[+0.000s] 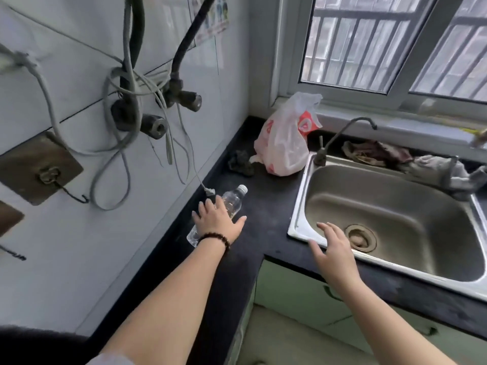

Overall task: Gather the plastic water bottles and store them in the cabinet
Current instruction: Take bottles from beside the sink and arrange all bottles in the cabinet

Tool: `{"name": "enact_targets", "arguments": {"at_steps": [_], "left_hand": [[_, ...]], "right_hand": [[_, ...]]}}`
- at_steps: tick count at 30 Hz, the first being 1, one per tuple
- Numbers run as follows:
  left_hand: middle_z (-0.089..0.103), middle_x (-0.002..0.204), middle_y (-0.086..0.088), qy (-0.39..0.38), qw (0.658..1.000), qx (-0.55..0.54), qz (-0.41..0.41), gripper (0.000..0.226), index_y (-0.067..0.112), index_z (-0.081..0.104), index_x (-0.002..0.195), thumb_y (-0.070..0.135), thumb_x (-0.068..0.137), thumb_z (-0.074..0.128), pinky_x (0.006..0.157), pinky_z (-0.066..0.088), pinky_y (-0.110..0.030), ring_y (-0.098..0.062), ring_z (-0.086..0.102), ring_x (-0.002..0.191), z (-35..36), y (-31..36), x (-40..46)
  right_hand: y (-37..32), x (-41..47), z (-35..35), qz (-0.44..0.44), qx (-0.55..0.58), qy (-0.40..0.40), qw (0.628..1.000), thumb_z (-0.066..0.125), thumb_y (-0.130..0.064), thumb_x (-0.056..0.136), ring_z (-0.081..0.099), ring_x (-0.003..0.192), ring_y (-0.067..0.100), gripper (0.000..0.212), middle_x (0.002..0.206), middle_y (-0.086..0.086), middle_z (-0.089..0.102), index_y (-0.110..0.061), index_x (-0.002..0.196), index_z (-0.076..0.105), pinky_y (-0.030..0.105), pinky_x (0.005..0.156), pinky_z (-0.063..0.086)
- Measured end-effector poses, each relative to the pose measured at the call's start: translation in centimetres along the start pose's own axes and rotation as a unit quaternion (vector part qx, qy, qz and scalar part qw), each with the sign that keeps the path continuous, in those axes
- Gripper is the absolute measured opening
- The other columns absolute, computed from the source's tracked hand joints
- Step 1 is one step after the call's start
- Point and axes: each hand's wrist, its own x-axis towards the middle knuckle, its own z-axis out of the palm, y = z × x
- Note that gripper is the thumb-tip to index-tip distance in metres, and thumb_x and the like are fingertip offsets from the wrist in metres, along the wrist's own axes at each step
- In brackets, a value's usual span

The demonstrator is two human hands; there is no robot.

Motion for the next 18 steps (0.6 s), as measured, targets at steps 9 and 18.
{"name": "enact_targets", "arguments": {"at_steps": [9,18], "left_hand": [[0.054,0.127,-0.01,-0.041,0.998,0.025,-0.041,0.081,0.008,0.042,0.125,0.055,0.069,0.076,0.09,0.046,-0.041,-0.027,0.053,0.118,2.1,-2.1,3.8],[0.058,0.113,-0.005,-0.028,0.993,-0.116,0.008,0.067,0.011,0.048,0.112,0.056,0.07,0.074,0.078,0.05,-0.037,-0.024,0.059,0.104,1.3,3.4,0.5]], "right_hand": [[1.4,2.6,1.1,0.021,-0.014,-0.008,1.0,0.061,-0.015,0.09,0.033,0.136,0.022,0.044,0.141,0.011,0.046,-0.011,0.133,0.052,0.029,0.112,0.022],[2.2,3.9,-1.7,0.042,-0.004,0.004,0.999,0.061,-0.021,0.091,0.03,0.139,0.023,0.05,0.148,0.011,0.038,-0.012,0.138,0.047,0.031,0.111,0.023]]}}
